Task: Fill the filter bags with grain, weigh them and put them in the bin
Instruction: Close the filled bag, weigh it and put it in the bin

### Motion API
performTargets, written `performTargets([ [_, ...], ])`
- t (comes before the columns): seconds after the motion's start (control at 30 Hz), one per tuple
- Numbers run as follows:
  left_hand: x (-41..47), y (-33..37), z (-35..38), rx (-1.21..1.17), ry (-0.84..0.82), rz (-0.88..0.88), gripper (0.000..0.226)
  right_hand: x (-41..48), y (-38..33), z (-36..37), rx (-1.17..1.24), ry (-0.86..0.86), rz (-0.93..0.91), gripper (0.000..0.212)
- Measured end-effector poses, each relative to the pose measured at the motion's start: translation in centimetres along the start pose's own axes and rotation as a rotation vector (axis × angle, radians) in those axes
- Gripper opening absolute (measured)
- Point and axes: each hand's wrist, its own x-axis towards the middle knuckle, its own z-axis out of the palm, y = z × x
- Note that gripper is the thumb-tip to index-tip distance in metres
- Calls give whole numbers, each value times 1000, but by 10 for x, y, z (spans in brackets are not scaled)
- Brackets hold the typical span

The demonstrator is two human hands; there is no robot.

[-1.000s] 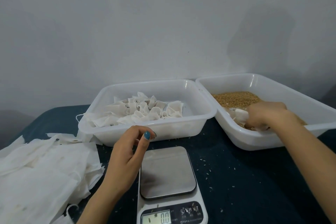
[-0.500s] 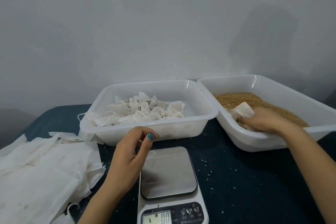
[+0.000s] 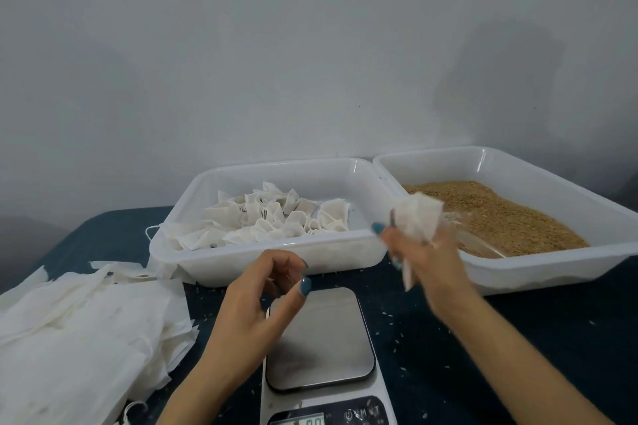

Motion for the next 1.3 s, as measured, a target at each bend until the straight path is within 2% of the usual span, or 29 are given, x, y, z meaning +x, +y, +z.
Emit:
performTargets([
  [0.07, -1, 4, 2, -27, -19, 28, 24, -11, 13, 16, -115, -129, -56, 31],
  [0.1, -1, 6, 3, -41, -28, 39, 28, -15, 18, 22, -209, -181, -105, 32],
  [0.2, -1, 13, 6, -19, -34, 53, 38, -22, 26, 37, -682, -271, -323, 29],
  [0.23, -1, 15, 8, 16, -23, 56, 36, -24, 26, 40, -792, -284, -384, 31],
  [0.3, 1, 18, 10, 88, 17, 59, 27, -25, 27, 45, -851, -307, -428, 35],
  [0.47, 3, 17, 14, 164, 71, 55, 11, -28, 30, 45, -744, -331, -405, 44],
  [0.53, 3, 17, 12, 87, 87, 44, 13, -28, 31, 41, -589, -413, -346, 46],
  [0.6, 2, 16, 10, 17, 108, 27, 13, -25, 34, 36, -381, -455, -314, 39],
  [0.7, 3, 11, 10, -9, 149, -19, 2, -19, 44, 30, -175, -375, -260, 35],
  [0.93, 0, -3, 4, -93, 22, -86, 7, -10, 69, 22, -235, -112, -170, 44],
  [1.1, -2, -19, -2, 161, -112, -93, 16, -7, 77, 18, -254, -73, -123, 41],
  [1.3, -2, -24, -8, 298, -36, -139, 31, -8, 79, 16, -275, -61, -124, 38],
])
